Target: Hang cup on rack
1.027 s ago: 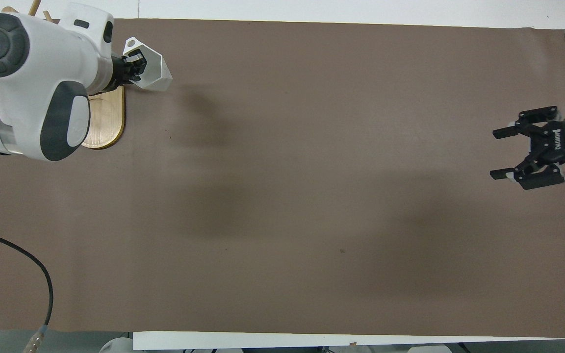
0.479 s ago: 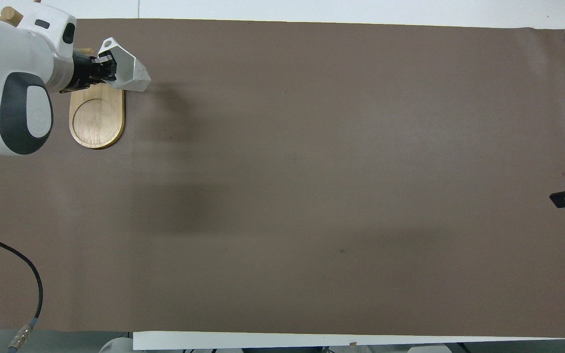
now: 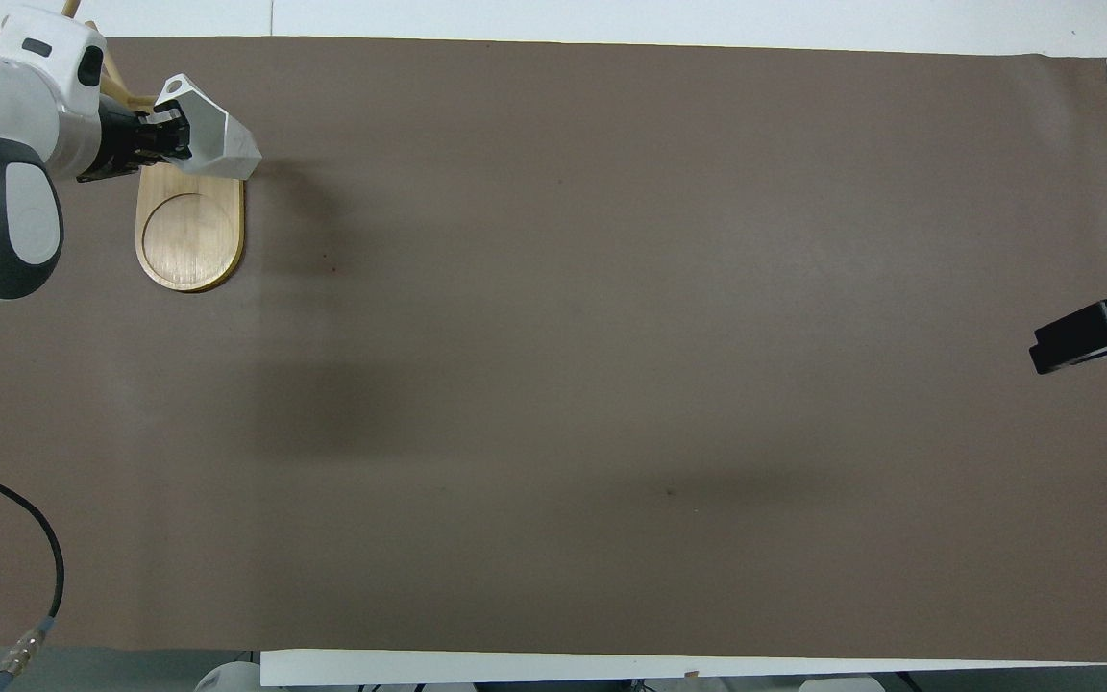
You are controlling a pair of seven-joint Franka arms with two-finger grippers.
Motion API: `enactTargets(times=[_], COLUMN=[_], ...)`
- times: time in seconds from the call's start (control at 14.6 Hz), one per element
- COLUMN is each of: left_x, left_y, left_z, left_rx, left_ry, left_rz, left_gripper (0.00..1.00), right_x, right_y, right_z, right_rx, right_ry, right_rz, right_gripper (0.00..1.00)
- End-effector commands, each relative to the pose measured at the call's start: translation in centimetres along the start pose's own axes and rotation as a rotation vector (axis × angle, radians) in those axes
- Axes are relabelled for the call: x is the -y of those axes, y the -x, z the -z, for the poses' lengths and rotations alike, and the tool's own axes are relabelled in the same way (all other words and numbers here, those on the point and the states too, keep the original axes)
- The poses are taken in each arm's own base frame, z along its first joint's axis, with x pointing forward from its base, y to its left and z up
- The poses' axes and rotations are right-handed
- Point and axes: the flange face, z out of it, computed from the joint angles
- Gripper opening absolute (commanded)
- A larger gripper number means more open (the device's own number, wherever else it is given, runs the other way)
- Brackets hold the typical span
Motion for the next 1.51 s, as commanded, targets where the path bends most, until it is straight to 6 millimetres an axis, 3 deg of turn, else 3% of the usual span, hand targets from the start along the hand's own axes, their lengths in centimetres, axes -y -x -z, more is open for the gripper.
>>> enactTargets(times=[0.0, 0.07, 0.14, 0.21, 0.27, 0.34, 0.41, 0.48, 0.62, 0.75, 0.89, 1.1, 1.23, 1.44], left_x=[2.0, 2.3, 2.7, 3.3, 4.1, 4.7, 5.0, 5.1, 5.5, 6.9, 8.5, 9.6, 10.7, 10.6], left_y=[-0.2, -0.3, -0.5, -0.8, -1.2, -1.4, -1.5, -1.8, -2.2, -2.1, -2.2, -1.5, -0.7, 0.2], left_z=[0.7, 0.7, 0.8, 0.8, 0.9, 0.9, 0.9, 1.0, 1.2, 1.2, 2.8, 8.5, 12.2, 16.4], left_rx=[-0.015, -0.016, -0.017, -0.02, -0.024, -0.026, -0.029, -0.043, -0.059, 0.006, 0.083, 0.165, 0.208, 0.235], left_ry=[0.021, 0.023, 0.022, 0.02, 0.017, 0.015, 0.013, 0.01, 0.009, -0.019, -0.051, -0.128, -0.132, -0.124], left_rz=[0.006, 0.015, 0.022, 0.032, 0.044, 0.052, 0.052, 0.03, -0.003, 0.006, 0.011, -0.13, -0.117, -0.137], left_gripper=[0.0, 0.03, 0.12, 0.31, 0.4, 0.42, 0.58, 0.83, 1.0, 1.0, 1.0, 1.0, 1.0, 1.0], right_x=[-2.6, -3.0, -3.3, -3.2, -3.2, -3.3, -2.9, -2.9, -3.3, -2.8, -2.4, -2.3, -2.0, -2.1], right_y=[-0.7, -0.2, -0.2, -0.1, 0.1, 0.1, -0.1, -0.1, 0.1, -0.1, -0.1, -0.2, -0.2, -0.2], right_z=[1.2, 1.7, 1.5, 1.4, 1.4, 1.3, 1.3, 1.4, 1.0, 1.2, 1.2, 1.2, 1.2, 1.2], right_rx=[-0.025, -0.038, -0.033, -0.027, -0.026, -0.03, -0.034, -0.036, -0.021, -0.031, -0.03, -0.029, -0.031, -0.033], right_ry=[-0.003, -0.002, -0.001, -0.001, -0.005, -0.011, -0.018, -0.021, -0.025, -0.019, -0.018, -0.021, -0.02, -0.037], right_rz=[-0.067, -0.075, -0.082, -0.082, -0.079, -0.083, -0.074, -0.075, -0.084, -0.074, -0.068, -0.064, -0.059, -0.06], right_gripper=[0.99, 0.99, 0.99, 0.99, 0.99, 0.99, 0.99, 0.99, 0.99, 0.99, 0.99, 0.99, 0.99, 0.99])
